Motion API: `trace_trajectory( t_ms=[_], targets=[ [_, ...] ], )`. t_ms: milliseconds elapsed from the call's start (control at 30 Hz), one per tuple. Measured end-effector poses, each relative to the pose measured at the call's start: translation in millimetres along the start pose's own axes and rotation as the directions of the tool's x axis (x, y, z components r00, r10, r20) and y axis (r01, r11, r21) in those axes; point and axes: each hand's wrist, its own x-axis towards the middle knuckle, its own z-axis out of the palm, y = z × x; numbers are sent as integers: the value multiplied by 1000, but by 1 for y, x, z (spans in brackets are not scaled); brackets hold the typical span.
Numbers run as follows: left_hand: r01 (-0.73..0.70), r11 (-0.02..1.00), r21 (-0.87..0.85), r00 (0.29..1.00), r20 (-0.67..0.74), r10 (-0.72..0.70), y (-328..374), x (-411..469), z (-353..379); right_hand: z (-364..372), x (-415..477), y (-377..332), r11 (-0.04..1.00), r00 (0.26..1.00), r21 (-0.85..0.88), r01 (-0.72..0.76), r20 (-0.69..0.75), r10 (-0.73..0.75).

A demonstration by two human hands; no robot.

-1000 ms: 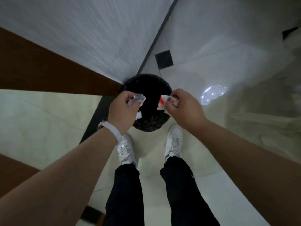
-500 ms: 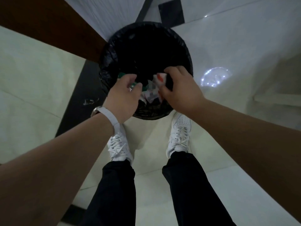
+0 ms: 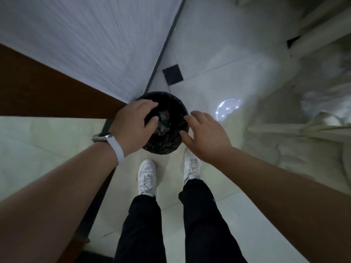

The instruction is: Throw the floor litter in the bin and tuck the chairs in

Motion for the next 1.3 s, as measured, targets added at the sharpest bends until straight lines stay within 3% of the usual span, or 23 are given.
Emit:
trace_trajectory(
  t_ms=[300, 633, 933, 1167, 1300],
  targets=[
    [-272, 938, 215, 960, 0, 279, 127, -44, -137, -156, -96, -76, 983, 970, -84, -162, -198, 143],
    [-613, 711, 345, 771, 67, 633, 248, -110, -204, -258, -240, -112, 935, 869, -127, -332, -427, 250],
    [-831, 444, 335, 500, 98, 861, 378, -171, -172, -309, -398, -85, 826, 691, -92, -555, -603, 397],
    [-930, 230, 288, 285, 165, 944, 495, -234, -116, -313, -531, -43, 754, 528, 8, -657, -709, 467],
    [-949, 173, 262, 223, 172, 960, 565, -285, -65, -303, -616, -10, 733, 432, 67, -677, -770, 470]
  ],
)
